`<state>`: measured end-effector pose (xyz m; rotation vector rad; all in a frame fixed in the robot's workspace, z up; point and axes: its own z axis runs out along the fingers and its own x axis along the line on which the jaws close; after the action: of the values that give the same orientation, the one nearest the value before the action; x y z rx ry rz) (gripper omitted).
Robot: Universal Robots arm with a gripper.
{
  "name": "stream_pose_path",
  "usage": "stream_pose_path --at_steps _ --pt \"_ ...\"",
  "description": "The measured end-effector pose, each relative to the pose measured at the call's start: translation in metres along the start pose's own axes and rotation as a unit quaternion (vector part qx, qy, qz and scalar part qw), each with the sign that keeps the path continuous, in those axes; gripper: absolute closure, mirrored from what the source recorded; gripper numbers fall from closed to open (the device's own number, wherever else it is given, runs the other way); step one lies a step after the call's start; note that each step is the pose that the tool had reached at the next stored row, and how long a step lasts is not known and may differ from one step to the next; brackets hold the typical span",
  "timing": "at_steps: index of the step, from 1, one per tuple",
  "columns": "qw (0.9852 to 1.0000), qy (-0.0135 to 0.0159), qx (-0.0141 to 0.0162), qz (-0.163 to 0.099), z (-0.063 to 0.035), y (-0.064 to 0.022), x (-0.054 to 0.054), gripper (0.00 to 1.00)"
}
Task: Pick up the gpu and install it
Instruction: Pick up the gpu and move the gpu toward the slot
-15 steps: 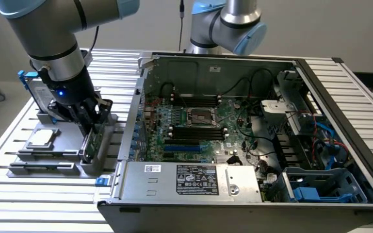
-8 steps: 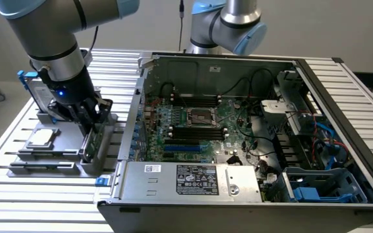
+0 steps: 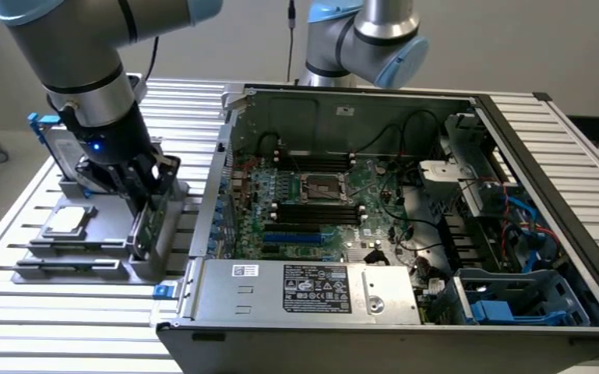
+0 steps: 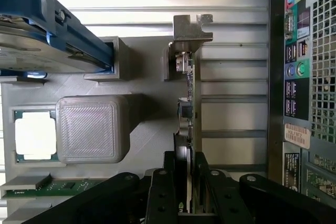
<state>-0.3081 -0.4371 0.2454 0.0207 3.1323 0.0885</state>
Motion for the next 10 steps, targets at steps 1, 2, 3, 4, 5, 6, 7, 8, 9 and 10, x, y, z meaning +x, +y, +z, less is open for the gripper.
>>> stream_pose_path --at_steps 1,2,3,4,5,6,7,8,9,10 --pt "1.0000 0.0000 -0.0006 0.000 -0.0011 0.0000 0.000 0.74" --pt "1.0000 0.0000 -0.0013 0.000 -0.0022 0.0001 0.000 0.74" --pt "1.0000 0.0000 -0.0019 0.000 -0.0034 0.0002 0.000 0.74" --pt "1.0000 0.0001 -0.0024 0.000 -0.0048 0.0002 0.000 0.74" --pt "1.0000 0.0001 -0.0029 0.000 -0.0061 0.0003 0.000 0.74" --pt "1.0000 0.0001 -0.0034 0.000 -0.0073 0.0004 0.000 0.74" --pt "1.0000 0.0001 -0.0038 0.000 -0.0086 0.0005 0.000 0.74" --pt "1.0000 0.0001 -0.0042 0.000 -0.0098 0.0005 0.000 0.74" --pt "1.0000 0.0002 -0.0046 0.000 -0.0112 0.0006 0.000 0.74" --pt "1.0000 0.0002 -0.0049 0.000 -0.0128 0.0007 0.000 0.74"
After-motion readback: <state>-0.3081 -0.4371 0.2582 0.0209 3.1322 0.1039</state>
